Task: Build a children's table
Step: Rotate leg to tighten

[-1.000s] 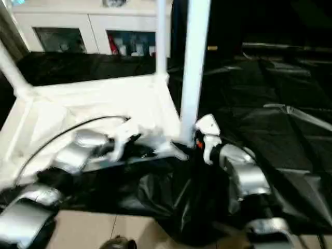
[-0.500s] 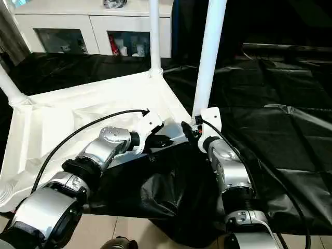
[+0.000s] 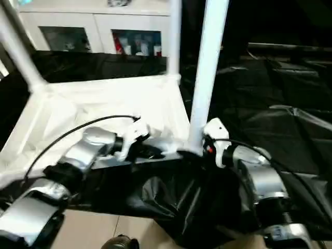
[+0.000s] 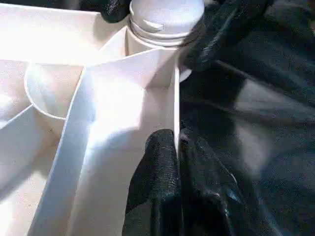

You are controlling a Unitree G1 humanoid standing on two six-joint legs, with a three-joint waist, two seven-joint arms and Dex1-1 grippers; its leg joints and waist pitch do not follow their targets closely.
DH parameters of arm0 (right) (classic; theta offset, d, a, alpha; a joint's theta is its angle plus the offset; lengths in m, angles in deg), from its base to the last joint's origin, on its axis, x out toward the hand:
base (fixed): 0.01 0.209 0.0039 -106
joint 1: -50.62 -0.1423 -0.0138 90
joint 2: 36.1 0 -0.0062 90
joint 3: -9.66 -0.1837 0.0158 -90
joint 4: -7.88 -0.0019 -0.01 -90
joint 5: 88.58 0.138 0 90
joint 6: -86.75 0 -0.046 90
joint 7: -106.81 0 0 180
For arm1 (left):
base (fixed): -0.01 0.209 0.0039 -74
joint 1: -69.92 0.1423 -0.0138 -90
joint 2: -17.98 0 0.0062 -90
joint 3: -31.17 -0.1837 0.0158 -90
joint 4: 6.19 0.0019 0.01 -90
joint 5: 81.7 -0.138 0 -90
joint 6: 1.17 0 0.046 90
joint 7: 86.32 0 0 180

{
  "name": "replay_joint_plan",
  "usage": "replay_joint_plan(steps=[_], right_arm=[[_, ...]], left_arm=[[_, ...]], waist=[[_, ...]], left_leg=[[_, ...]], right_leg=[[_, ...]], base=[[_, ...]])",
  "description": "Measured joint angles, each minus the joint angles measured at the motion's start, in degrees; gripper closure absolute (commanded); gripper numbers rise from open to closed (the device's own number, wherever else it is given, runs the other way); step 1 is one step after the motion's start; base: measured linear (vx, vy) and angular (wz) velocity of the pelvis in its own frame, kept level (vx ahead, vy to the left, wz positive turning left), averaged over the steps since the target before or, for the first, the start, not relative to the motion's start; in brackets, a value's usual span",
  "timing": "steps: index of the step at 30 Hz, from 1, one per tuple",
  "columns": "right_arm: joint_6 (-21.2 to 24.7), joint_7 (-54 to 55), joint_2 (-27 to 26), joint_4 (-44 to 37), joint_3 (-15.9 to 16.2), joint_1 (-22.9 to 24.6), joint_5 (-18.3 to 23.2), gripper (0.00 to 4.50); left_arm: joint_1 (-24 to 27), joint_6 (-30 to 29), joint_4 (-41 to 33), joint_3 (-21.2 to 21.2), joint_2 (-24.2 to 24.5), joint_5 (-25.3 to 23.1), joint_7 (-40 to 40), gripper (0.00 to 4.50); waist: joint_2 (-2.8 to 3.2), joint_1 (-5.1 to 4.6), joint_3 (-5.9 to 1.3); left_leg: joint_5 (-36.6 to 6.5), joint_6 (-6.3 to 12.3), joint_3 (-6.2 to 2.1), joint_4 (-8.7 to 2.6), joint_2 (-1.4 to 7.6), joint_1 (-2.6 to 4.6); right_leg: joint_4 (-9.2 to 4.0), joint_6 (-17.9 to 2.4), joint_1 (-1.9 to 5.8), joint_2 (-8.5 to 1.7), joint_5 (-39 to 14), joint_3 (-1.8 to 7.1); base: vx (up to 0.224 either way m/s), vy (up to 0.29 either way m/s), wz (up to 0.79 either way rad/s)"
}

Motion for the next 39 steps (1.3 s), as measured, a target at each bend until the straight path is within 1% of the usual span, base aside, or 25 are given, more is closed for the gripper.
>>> replay_joint_plan(steps=[2,3,4,5,7,9,11,14,19,22,23,26,29,32,35,37,38,39], right_arm=[[0.31,-2.39,0.98,-0.51,0.74,0.00,0.16,0.58],[0.41,-3.42,1.25,-0.81,1.15,0.00,0.28,0.82],[0.72,-4.18,1.38,-1.06,1.31,0.00,0.38,0.82],[1.06,-4.95,1.53,-1.26,1.48,0.00,0.49,0.92],[1.41,-5.93,1.75,-1.62,1.75,-0.01,0.60,0.92],[1.57,-6.41,1.80,-2.16,2.10,0.00,0.78,1.31],[1.86,-6.65,1.77,-2.17,2.30,0.00,0.95,1.37],[2.60,-7.05,1.77,-2.41,2.36,0.04,1.47,1.66],[2.89,-5.77,0.84,-2.60,2.11,0.43,1.48,1.80],[2.71,0.10,-0.90,-1.39,0.26,0.55,0.41,1.81],[2.56,5.14,-3.04,0.85,-1.40,-0.04,-0.30,1.81],[2.63,19.20,-8.55,5.21,-5.26,-2.69,-1.88,1.82],[2.62,30.63,-12.53,8.40,-7.46,-5.04,-2.79,1.82],[2.26,42.84,-17.23,12.22,-10.31,-8.33,-3.63,1.82],[0.73,49.75,-19.44,15.47,-11.43,-10.58,-4.32,1.82],[-0.11,50.59,-19.88,16.18,-11.72,-10.82,-4.48,1.82],[-0.52,50.55,-19.96,16.56,-11.84,-10.90,-4.57,1.26],[-0.87,50.52,-19.96,16.93,-11.87,-11.03,-4.63,1.26]], left_arm=[[0.99,-0.06,-1.43,-0.17,1.03,0.37,1.60,4.50],[1.52,-0.18,-2.31,-0.25,1.59,0.60,2.36,4.50],[1.95,-0.32,-3.03,-0.29,2.04,0.77,2.90,4.50],[2.48,-0.63,-3.91,-0.31,2.46,0.83,3.62,4.50],[3.12,-0.98,-5.10,-0.41,3.04,1.01,4.54,4.50],[3.39,-1.15,-5.70,-0.43,3.59,1.33,5.23,4.50],[3.55,-1.30,-5.78,-0.44,3.90,1.41,5.87,4.50],[4.04,-2.06,-6.86,-0.49,4.22,1.51,6.29,4.50],[4.01,-2.48,-6.81,-0.51,4.03,1.41,5.33,4.50],[2.39,-2.04,-4.01,-0.42,2.18,0.56,0.88,4.50],[1.10,-1.86,-1.47,-0.14,0.64,-0.05,-2.83,4.50],[-2.05,-1.90,3.07,0.64,-3.02,-1.52,-11.66,4.50],[-4.22,-2.20,6.44,1.09,-5.96,-1.87,-18.63,4.50],[-6.37,-2.22,10.12,2.33,-9.11,-2.20,-25.38,4.50],[-7.21,-2.17,11.36,2.44,-10.87,-2.63,-28.89,4.50],[-7.42,-1.99,11.74,2.49,-11.03,-2.74,-29.23,4.50],[-7.63,-1.78,12.22,2.57,-11.07,-2.74,-29.22,4.50],[-7.76,-1.58,12.54,2.59,-11.09,-2.74,-29.24,4.50]], waist=[[0.05,-0.05,0.03],[0.05,-0.07,0.03],[0.05,-0.04,0.03],[0.06,0.01,0.03],[0.05,0.01,0.03],[0.04,-0.02,0.04],[0.04,0.00,0.04],[0.04,0.00,0.04],[0.05,0.00,0.05],[0.07,-0.08,0.05],[0.01,-0.18,0.06],[0.01,-0.82,0.08],[0.06,-1.32,0.05],[0.18,-1.45,0.01],[0.24,-1.53,-0.03],[0.24,-1.54,-0.03],[0.24,-1.54,-0.03],[0.24,-1.56,-0.03]], left_leg=[[0.00,0.00,0.01,-0.01,-0.01,0.00],[0.00,-0.01,0.00,-0.04,0.00,0.01],[0.00,-0.01,0.00,-0.06,0.01,0.01],[0.00,-0.01,0.00,-0.08,0.02,0.01],[0.00,-0.01,0.00,-0.09,0.02,-0.04],[0.00,0.00,0.00,-0.06,0.02,-0.11],[0.00,-0.01,0.00,-0.04,0.02,-0.11],[0.00,-0.01,0.00,-0.02,0.02,-0.11],[0.00,-0.01,0.00,-0.03,0.01,-0.11],[0.00,-0.02,0.00,0.04,0.01,-0.05],[0.01,-0.02,0.00,0.06,0.01,0.10],[0.02,-0.06,0.00,0.08,-0.01,0.15],[0.03,-0.07,-0.01,0.00,-0.03,0.18],[0.03,-0.07,-0.01,-0.05,-0.04,0.13],[0.00,-0.03,-0.01,-0.11,-0.08,0.09],[-0.01,-0.03,-0.01,-0.14,-0.08,0.09],[-0.01,-0.03,-0.01,-0.13,-0.08,0.09],[-0.01,-0.03,-0.01,-0.13,-0.08,0.10]], right_leg=[[0.01,0.00,-0.02,0.00,0.00,0.01],[0.01,0.00,-0.03,0.00,0.00,0.00],[0.02,0.00,-0.04,0.00,0.00,-0.01],[0.02,0.00,-0.05,0.00,-0.01,-0.03],[-0.01,0.00,-0.07,0.00,-0.01,-0.04],[-0.01,0.00,-0.13,0.01,-0.01,-0.03],[0.01,0.00,-0.13,0.00,-0.01,-0.04],[0.01,0.00,-0.13,0.00,-0.01,-0.03],[0.02,0.00,-0.13,0.00,-0.01,-0.03],[0.10,-0.01,-0.10,0.00,0.00,0.00],[0.13,-0.02,0.01,0.00,0.01,0.01],[0.16,-0.06,-0.02,-0.01,0.04,0.02],[0.16,-0.06,-0.01,-0.01,0.04,0.01],[0.11,-0.06,-0.03,-0.01,0.04,-0.01],[-0.07,-0.05,0.01,-0.03,0.04,-0.02],[-0.13,-0.05,0.03,-0.03,0.04,-0.03],[-0.14,-0.05,0.04,-0.03,0.05,-0.03],[-0.14,-0.04,0.06,-0.03,0.05,-0.02]], base=[[0.000,0.000,0.00],[0.000,0.000,0.00],[0.000,0.000,0.00],[0.000,0.000,0.00],[0.000,0.000,0.00],[0.000,0.000,0.00],[0.000,0.000,0.00],[0.000,0.000,0.00],[0.000,0.000,0.00],[0.000,0.000,0.00],[0.000,0.000,0.00],[0.000,0.000,0.00],[0.000,0.000,0.00],[0.000,0.000,0.00],[0.000,0.000,0.00],[0.000,0.000,0.00],[0.000,0.000,0.00],[0.000,0.000,0.00]])
